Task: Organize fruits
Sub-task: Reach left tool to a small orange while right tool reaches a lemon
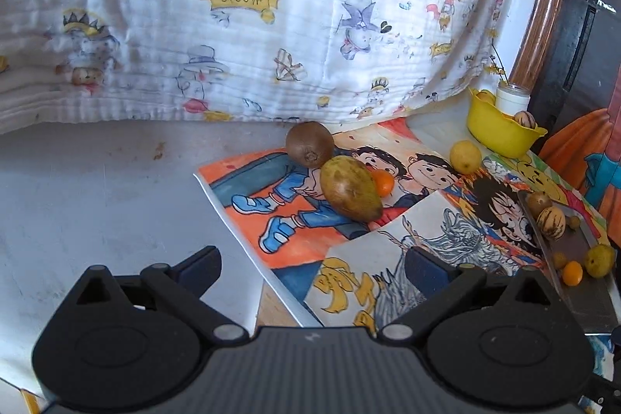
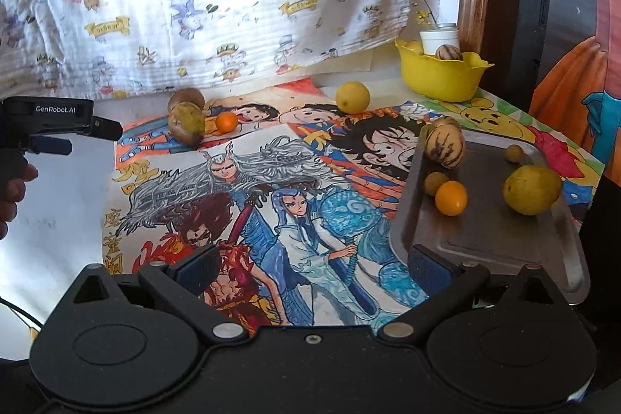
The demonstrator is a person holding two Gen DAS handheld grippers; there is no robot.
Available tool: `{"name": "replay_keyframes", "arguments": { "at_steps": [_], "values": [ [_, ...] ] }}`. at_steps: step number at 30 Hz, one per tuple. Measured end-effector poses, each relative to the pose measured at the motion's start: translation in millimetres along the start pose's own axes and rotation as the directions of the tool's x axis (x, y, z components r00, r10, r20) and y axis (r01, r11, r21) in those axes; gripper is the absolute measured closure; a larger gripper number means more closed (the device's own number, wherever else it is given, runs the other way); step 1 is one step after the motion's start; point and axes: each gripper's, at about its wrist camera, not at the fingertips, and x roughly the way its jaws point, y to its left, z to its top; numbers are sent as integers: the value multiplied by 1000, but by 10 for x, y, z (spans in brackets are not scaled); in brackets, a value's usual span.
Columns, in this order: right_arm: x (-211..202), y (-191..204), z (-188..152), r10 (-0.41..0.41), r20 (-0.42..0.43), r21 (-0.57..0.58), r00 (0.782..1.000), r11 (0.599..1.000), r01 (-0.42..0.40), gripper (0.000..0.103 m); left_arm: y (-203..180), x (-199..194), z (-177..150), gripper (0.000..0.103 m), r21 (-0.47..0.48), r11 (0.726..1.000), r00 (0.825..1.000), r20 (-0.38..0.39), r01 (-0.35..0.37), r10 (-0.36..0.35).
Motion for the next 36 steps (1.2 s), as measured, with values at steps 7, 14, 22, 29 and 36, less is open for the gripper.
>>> {"name": "replay_keyframes", "arguments": {
  "at_steps": [7, 14, 22, 29, 36],
  "values": [
    [84, 91, 46, 4, -16, -29, 1000, 1000, -5, 1, 55, 52, 10, 0, 27, 1000, 1000, 11, 5, -5],
    [112, 128, 79, 8, -19, -42, 1000, 999, -9, 1, 84, 83, 0, 0, 16, 1000, 1000, 8, 22, -22],
    [171, 79, 375, 52, 13, -109, 999, 993, -50, 1, -13, 112, 128, 0, 126, 991, 998, 41, 33, -39],
    [234, -97, 1057, 182, 80, -100, 980, 980, -174, 1, -267, 171, 465, 0, 331, 941, 990, 103, 62, -101],
    [652, -279, 1638, 275, 129, -92, 953, 960, -265, 1, -606, 465, 691, 0, 522, 847, 984, 78, 99, -163]
  ]
}}
